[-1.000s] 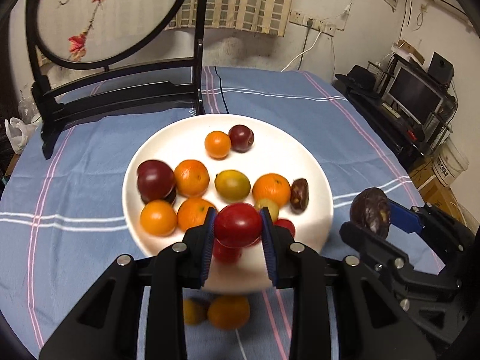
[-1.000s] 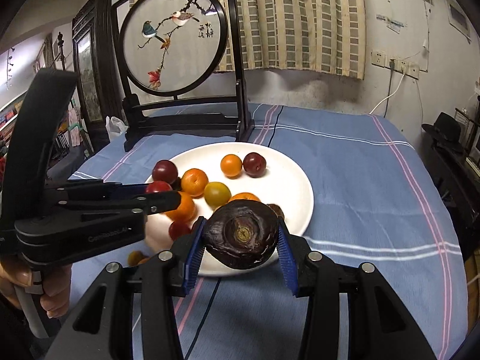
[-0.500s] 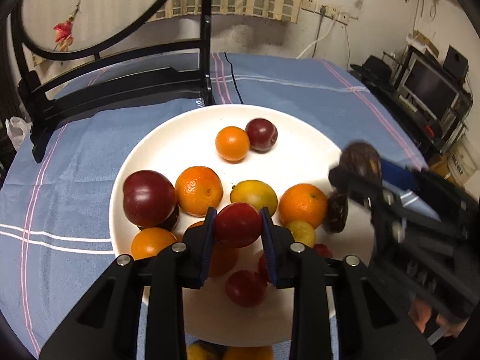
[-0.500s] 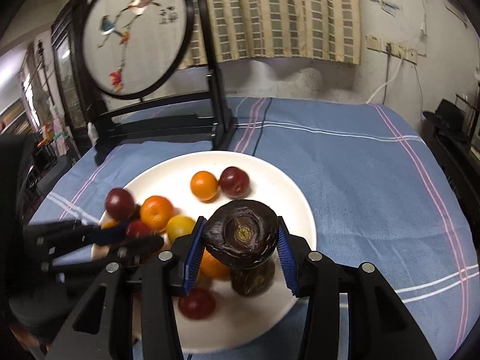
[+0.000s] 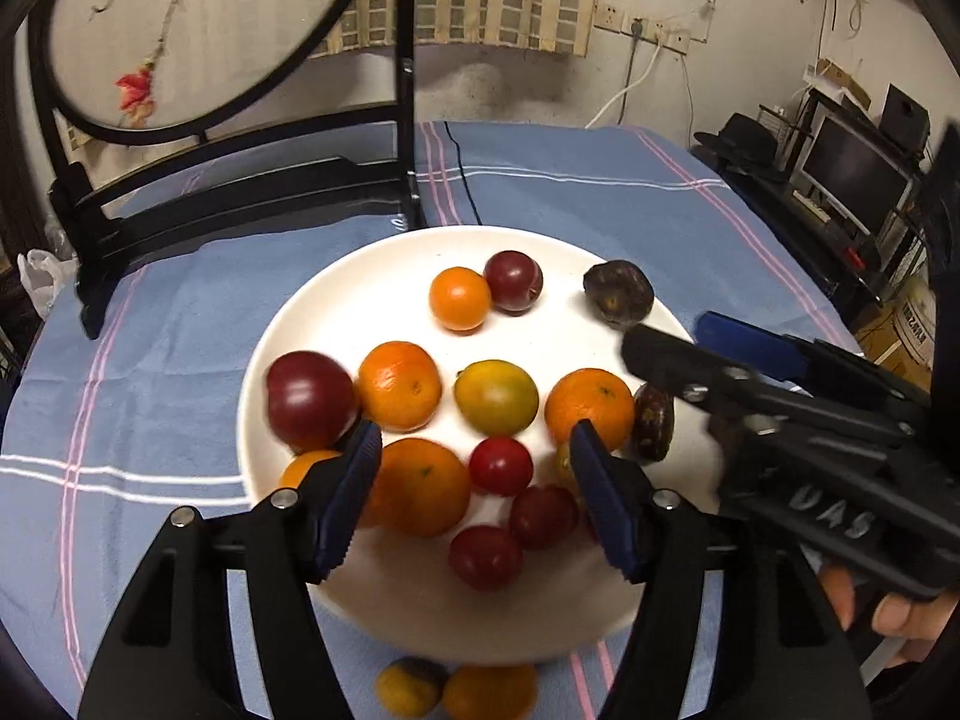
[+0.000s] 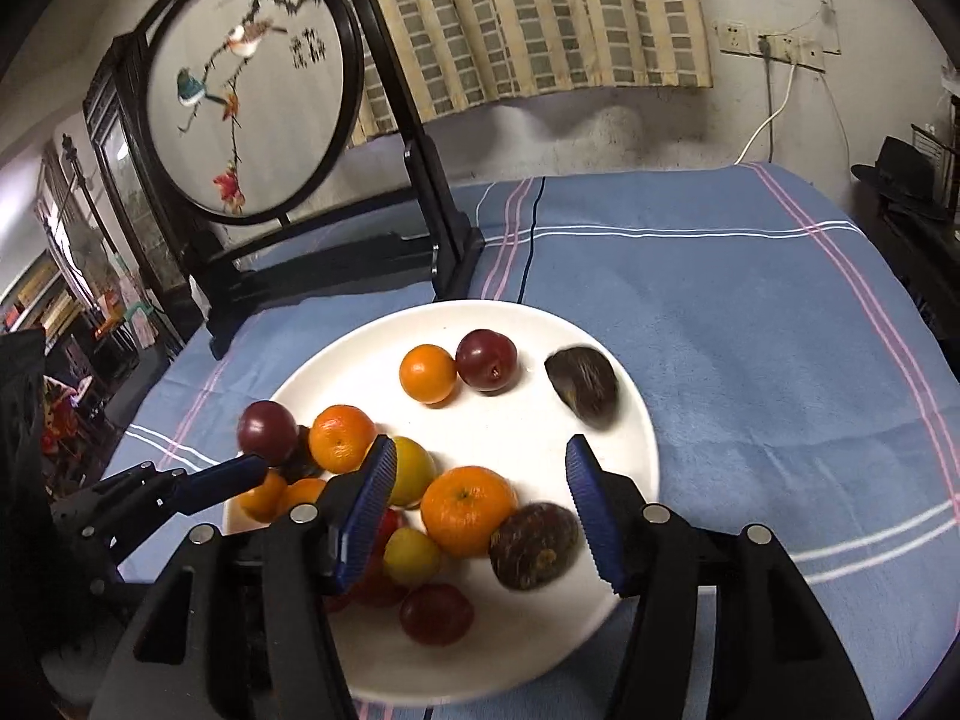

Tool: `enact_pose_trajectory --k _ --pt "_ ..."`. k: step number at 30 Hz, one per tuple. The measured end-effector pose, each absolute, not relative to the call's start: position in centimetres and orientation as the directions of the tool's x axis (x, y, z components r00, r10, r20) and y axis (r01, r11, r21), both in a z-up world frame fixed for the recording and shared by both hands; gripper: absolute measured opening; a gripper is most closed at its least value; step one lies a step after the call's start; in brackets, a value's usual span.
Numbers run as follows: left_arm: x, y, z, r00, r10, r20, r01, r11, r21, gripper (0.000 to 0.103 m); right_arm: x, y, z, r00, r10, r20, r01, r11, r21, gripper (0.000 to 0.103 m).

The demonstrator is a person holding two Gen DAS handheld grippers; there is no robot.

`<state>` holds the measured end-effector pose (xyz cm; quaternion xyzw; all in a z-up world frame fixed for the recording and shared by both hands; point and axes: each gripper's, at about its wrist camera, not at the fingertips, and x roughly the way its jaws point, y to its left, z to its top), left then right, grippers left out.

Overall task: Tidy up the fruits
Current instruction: 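Grasp a tangerine with the right tool while the left grasps a yellow-green fruit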

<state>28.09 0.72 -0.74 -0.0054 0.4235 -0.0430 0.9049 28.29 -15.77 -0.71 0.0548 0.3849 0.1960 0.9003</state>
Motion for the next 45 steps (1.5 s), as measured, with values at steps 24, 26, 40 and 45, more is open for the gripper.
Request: enact_pose_trajectory --k 24,26,40,45 --pt "16.7 10.1 -4.8 0.645 -0.026 -0.764 -0.107 0.987 -0.123 0.077 13.4 -10.1 -4.8 0.517 0.338 -0.786 -0.497 0.867 0.047 0.059" --pt "16.8 10.6 -4.8 0.650 -0.001 -0.760 -0.119 0.988 -0.103 0.077 13.5 -9.1 -5.3 0.510 0.331 -0.794 -0.499 0.866 0.041 0.059" --pt "16.9 12.9 -4.5 0.644 -0.015 -0.765 -0.190 0.965 -0.178 0.077 16.2 -5.3 -6.7 0.533 0.262 -0.804 -0.463 0.886 -0.018 0.048" --pt "17.1 12.8 -5.0 0.632 -0.016 -0.775 -0.191 0.966 -0.176 0.077 17.5 -4.8 -6.7 0.535 0.257 -0.805 -0.421 0.907 0.010 0.048"
